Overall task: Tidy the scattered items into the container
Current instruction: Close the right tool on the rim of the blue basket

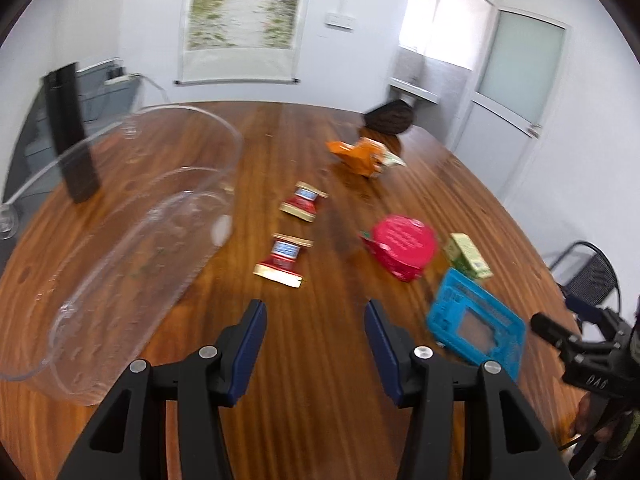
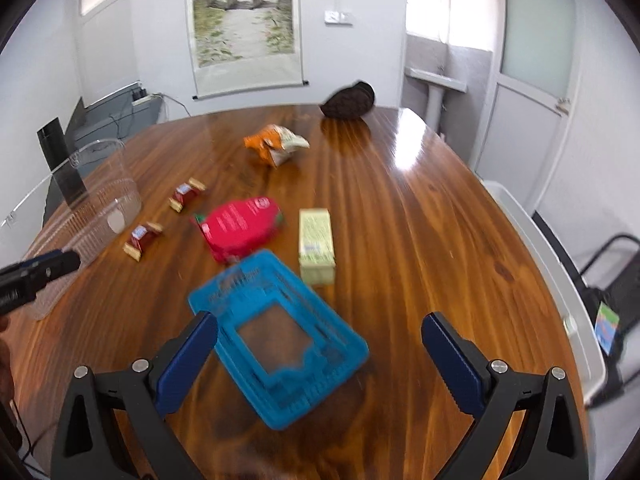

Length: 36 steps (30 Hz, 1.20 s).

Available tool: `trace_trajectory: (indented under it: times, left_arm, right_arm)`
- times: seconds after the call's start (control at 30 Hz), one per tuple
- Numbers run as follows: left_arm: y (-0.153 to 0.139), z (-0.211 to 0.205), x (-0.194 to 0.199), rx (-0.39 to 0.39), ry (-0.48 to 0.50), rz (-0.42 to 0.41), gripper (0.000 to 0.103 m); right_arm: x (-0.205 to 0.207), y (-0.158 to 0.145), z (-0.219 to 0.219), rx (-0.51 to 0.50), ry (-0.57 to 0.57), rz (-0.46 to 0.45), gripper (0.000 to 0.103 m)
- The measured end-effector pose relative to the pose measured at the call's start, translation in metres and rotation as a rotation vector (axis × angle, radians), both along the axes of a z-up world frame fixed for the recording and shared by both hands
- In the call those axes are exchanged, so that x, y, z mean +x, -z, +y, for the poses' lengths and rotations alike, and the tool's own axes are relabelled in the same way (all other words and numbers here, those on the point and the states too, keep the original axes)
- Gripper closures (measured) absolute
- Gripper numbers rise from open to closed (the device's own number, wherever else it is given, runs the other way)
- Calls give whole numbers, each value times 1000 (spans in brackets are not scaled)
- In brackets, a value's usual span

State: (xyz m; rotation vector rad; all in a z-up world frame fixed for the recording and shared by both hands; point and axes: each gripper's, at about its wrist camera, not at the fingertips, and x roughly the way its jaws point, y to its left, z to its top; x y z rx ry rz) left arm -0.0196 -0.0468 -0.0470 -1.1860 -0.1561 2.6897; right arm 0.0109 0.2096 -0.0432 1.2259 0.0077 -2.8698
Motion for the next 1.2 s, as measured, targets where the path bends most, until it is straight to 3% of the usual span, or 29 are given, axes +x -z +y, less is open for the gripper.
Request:
trace_trajectory:
  times: [0.13,0.27,0.6,0.93,1.03,1.2]
  left_arm:
    - [4,14,2,-4,68,-10,51]
    - [7,21,6,-11,107,-18,51]
    - [14,17,14,-19,142,-29,51]
    - [19,10,13,-13,154,-37,51]
    - [21,11,10,-5,154,-48,51]
    - [24,11,3,2,138,-64,51]
  right_arm:
    - [11,14,4,-18,27,-48,17]
    - [19,23,3,-48,27,-78,37]
    - [12,27,-31,-24,-114,-110,67]
    - [-14,44,-62,44,-247,-194,68]
    - [-21,49,-64,70,-265,-212,76]
    - [-24,49,-64,99,-278,-211,81]
